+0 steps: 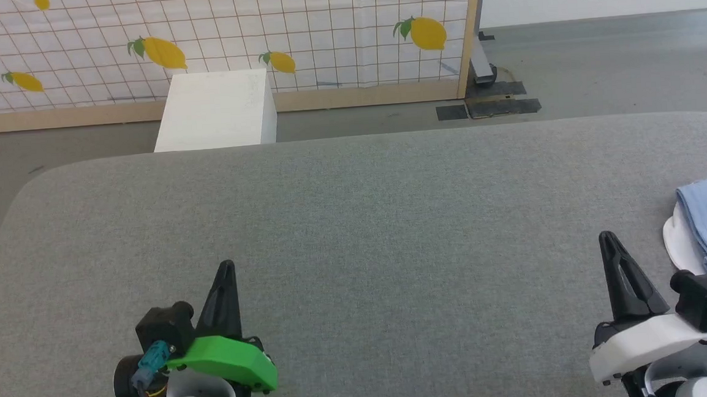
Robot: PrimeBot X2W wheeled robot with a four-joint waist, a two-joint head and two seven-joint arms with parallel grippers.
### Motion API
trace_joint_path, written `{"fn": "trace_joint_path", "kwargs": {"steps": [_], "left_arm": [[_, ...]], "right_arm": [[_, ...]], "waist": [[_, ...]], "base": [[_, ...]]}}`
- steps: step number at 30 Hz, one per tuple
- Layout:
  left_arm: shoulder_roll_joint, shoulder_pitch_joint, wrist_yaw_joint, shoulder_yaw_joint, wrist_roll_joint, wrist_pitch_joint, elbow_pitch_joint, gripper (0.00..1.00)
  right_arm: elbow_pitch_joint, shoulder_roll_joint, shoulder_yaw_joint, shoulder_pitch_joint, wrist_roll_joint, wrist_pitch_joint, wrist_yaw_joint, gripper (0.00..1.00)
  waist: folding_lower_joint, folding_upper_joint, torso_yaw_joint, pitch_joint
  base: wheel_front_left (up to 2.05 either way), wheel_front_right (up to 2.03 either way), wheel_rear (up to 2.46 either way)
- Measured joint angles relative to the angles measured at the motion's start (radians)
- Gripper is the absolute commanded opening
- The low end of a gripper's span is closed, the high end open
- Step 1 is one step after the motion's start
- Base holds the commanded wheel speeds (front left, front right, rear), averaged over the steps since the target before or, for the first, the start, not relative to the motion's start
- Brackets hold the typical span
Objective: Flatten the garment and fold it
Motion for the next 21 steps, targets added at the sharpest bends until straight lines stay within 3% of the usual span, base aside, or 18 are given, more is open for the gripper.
{"fn": "trace_joint_path", "kwargs": {"steps": [21], "left_arm": [[0.000, 0.013, 0.001, 0.019, 0.050, 0.043, -0.049, 0.00]], "right_arm": [[-0.004, 0.000, 0.012, 0.000, -0.023, 0.017, 0.000, 0.00]], "waist": [[0.0000, 0.0000, -0.002, 0.002]], "base": [[0.00, 0.00, 0.00]]}}
